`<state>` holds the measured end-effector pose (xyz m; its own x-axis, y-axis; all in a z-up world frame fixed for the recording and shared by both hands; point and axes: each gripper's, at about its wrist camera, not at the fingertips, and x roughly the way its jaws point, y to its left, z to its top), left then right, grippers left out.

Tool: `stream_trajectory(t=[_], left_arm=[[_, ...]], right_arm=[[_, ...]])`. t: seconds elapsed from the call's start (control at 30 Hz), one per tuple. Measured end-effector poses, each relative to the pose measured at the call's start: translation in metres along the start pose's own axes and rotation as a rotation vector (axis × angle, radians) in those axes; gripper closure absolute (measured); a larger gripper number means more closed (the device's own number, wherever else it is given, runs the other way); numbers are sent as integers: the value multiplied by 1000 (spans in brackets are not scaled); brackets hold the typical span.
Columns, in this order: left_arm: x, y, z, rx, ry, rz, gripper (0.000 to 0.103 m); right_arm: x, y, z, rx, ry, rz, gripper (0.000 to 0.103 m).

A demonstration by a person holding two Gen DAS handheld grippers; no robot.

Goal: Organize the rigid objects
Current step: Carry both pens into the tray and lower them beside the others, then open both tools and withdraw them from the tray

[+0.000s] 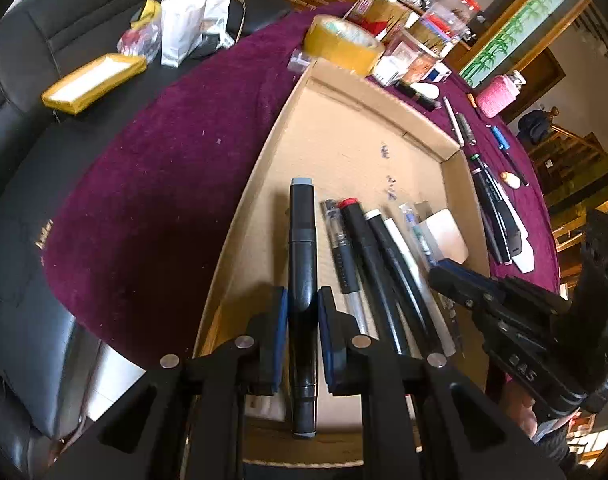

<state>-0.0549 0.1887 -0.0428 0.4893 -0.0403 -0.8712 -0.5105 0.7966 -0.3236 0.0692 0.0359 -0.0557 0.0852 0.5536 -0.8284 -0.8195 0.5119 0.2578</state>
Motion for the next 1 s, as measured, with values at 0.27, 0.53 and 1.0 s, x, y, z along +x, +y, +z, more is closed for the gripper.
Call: stream_trajectory(t=[0.27,0.53,1.0], left_arm=[[15,-7,-1,37,37,15,89],[17,-4,-2,18,34,-8,89],[12,-13,-14,-15,-15,-33,70]], right_arm=[[3,-1,-4,3,2,-4,93],[4,-4,-6,16,-14,21,93],[-12,-17,-18,65,-58,102,85]])
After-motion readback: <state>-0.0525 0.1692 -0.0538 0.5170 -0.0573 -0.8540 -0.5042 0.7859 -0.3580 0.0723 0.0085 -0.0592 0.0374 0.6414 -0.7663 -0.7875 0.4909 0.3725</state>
